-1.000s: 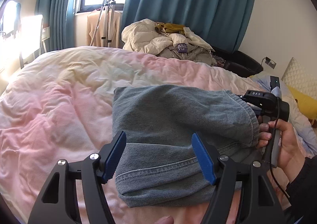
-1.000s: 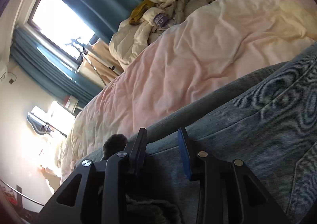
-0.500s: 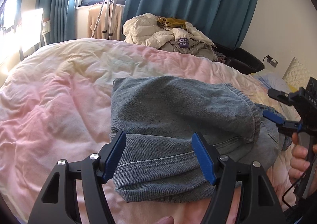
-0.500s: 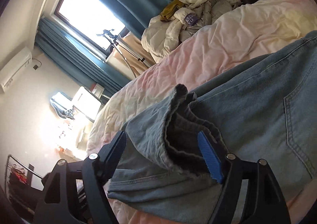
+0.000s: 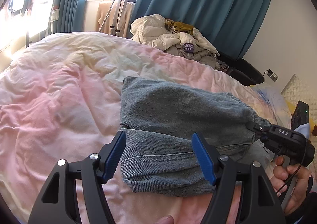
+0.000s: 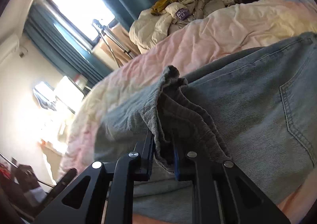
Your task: Fold clothes
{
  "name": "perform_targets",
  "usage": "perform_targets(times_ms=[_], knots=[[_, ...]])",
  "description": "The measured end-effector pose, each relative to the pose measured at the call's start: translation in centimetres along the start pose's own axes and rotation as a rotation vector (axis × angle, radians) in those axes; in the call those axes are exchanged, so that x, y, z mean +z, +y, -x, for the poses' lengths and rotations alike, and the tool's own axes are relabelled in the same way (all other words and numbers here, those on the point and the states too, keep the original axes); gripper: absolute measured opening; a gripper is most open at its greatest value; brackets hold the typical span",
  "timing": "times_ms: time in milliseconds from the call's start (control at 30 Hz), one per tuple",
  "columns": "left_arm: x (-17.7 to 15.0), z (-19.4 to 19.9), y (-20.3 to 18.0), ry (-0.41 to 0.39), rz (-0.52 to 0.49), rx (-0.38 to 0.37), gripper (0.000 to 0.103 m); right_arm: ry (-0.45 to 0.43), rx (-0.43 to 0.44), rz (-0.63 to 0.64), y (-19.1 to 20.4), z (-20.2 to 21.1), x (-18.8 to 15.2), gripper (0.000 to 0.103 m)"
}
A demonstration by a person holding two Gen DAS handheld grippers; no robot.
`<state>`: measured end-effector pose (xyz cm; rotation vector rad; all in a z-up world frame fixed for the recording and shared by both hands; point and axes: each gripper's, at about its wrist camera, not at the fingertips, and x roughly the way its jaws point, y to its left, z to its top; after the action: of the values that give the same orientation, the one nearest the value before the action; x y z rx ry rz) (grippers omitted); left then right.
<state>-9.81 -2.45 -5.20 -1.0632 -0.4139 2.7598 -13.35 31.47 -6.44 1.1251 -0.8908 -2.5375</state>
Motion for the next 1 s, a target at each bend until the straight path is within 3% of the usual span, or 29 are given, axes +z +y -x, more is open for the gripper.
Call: perform_targets(times_ms=[133,267,300,400,433,567,633,800,900,1000], knots=[[0.1,0.5,0.1,-0.006,0.01,-0.011,0.071,0.053,-0.071,-0.112,-2.4,-0.3,0.0,0.016],[0.0,0.2,0.1,0.011,0.014,-0.004,0.071,0.071,-0.106,-0.195,-3.7,-0.1,-0.5,0.027],[0.0,0.2,0.2,0.015,0.017,-0.002,0.071,0.051,-0.11,-0.2,-3.7,0.7,-0.5,0.033],[0.0,0.2,0.2,0.02,0.022,-0.001,0.071,0.014,-0.101,-0.231,-3.8,2.8,-1.2,0.073],[0.0,0.2,0.1,0.022,0.023,-0.001,0.071,0.029,-0.083,-0.254,-4.0,3.0,-1.7,0.078],[-0.1,0.1,0.1,0.029,0.026,-0.003,0.071,0.192,0.009,-0.339,-4.4,0.6,-3.3,0.078],[-0.1,0.2,0.1,0.027,0.027,-0.001,0.071,0.233,0.032,-0.335,-4.2,-1.0,-3.7,0.078],[0.1,-0.2,0.4,0.032,0.049,-0.01,0.071,0.221,-0.023,-0.295,-4.1,-4.3,-3.0,0.078],[0.0,-0.6,0.5,0.045,0.056,-0.011,0.071,0.185,-0.014,-0.303,-4.3,-5.1,-2.7,0.078],[0.0,-0.6,0.6,0.044,0.061,-0.014,0.071,0.131,-0.02,-0.223,-3.0,-4.5,-2.3,0.07]])
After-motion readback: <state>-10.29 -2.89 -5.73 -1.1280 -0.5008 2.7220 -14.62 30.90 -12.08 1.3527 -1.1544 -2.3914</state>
